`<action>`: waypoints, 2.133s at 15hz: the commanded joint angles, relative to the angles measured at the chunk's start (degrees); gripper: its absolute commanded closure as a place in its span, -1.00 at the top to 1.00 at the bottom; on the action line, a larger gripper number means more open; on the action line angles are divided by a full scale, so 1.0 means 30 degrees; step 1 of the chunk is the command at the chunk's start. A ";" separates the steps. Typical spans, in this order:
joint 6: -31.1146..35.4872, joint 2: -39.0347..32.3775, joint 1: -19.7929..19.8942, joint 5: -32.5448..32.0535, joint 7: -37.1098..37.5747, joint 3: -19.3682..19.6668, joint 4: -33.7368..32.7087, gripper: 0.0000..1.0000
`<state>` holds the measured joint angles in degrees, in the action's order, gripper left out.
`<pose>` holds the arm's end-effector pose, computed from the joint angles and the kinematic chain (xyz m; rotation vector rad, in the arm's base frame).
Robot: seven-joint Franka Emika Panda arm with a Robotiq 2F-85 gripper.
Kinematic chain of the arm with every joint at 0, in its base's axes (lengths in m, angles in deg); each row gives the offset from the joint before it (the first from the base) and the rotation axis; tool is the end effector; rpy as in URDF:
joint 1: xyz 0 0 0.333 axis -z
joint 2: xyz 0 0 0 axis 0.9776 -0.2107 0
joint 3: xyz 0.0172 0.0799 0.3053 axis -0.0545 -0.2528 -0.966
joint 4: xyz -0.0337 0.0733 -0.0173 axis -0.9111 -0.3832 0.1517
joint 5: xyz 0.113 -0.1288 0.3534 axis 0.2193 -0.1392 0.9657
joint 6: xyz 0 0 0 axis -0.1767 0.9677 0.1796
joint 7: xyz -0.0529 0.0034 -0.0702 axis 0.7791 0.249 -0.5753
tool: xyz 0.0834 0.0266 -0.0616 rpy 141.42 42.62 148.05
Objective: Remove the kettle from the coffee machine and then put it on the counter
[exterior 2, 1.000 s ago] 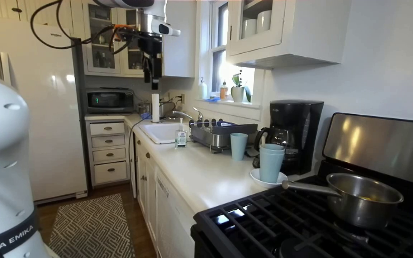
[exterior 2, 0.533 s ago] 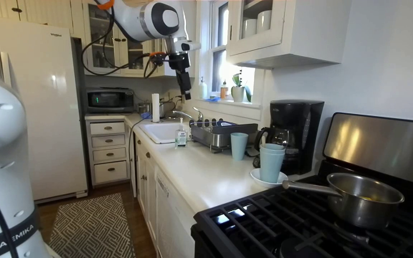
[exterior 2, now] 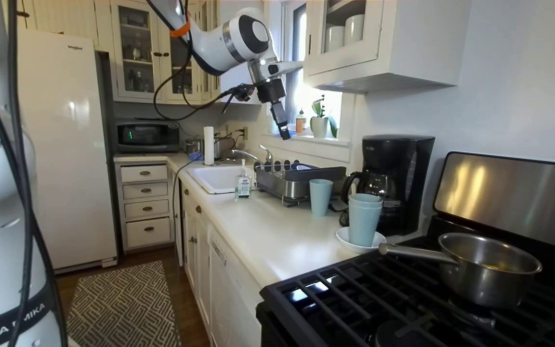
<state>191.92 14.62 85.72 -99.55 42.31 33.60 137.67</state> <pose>0.5767 -0.0677 0.4889 2.5605 -1.4520 0.5165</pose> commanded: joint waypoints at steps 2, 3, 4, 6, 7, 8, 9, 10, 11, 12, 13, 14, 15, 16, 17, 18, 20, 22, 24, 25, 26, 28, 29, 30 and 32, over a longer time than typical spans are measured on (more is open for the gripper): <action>-0.0831 -0.1454 -0.0531 -0.1923 -0.0534 0.1311 -0.2096 1.00; -0.0719 -0.1695 -0.0568 -0.2222 -0.0935 0.1505 -0.2334 1.00; -0.0711 -0.1904 -0.0635 -0.2260 -0.1464 0.1644 -0.2543 1.00; -0.0476 -0.2331 -0.0750 -0.2052 -0.2864 0.1857 -0.2891 1.00; -0.0342 -0.1632 -0.0810 -0.1638 -0.2123 0.1985 -0.2005 1.00; -0.0340 -0.1837 -0.0873 -0.1631 -0.2500 0.2064 -0.2194 1.00; -0.0339 -0.1987 -0.0923 -0.1626 -0.2684 0.2110 -0.2334 1.00; -0.0339 -0.2079 -0.0952 -0.1622 -0.2762 0.2130 -0.2409 1.00; -0.0338 -0.2115 -0.0966 -0.1620 -0.2786 0.2132 -0.2440 1.00; -0.0338 -0.2118 -0.0975 -0.1621 -0.2799 0.2130 -0.2448 1.00; -0.0338 -0.2117 -0.0976 -0.1621 -0.2809 0.2131 -0.2457 1.00; -0.0890 -0.2678 -0.0928 -0.1151 -0.3137 0.2153 -0.3181 1.00; -0.0895 -0.3012 -0.0927 -0.1233 -0.2982 0.2276 -0.3563 1.00; -0.1055 -0.3256 -0.0908 -0.1044 -0.3172 0.2366 -0.3839 1.00; -0.1078 -0.3680 -0.0886 -0.1020 -0.3185 0.2497 -0.4299 1.00; -0.1072 -0.4001 -0.0880 -0.0976 -0.3235 0.2617 -0.4636 1.00; -0.0967 -0.4908 -0.0834 -0.0584 -0.3832 0.2808 -0.5543 1.00; -0.0873 -0.5808 -0.0815 -0.0037 -0.4575 0.2958 -0.6466 1.00; -0.0889 -0.6670 -0.0769 0.0655 -0.5225 0.3096 -0.7443 1.00; -0.0847 -0.7105 -0.0794 0.0861 -0.5333 0.3220 -0.7937 1.00; -0.0829 -0.7538 -0.0799 0.1081 -0.5495 0.3332 -0.8438 1.00; -0.0821 -0.8476 -0.0761 0.1482 -0.5700 0.3553 -0.9482 1.00; -0.0795 -0.8885 -0.0740 0.1644 -0.5728 0.3670 -0.9929 1.00; -0.0841 -0.9324 -0.0722 0.1829 -0.5825 0.3777 -1.0388 1.00; -0.0905 -1.0132 -0.0643 0.2230 -0.6060 0.3937 -1.1164 1.00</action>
<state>190.42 -11.09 83.88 -95.91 26.39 44.20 110.12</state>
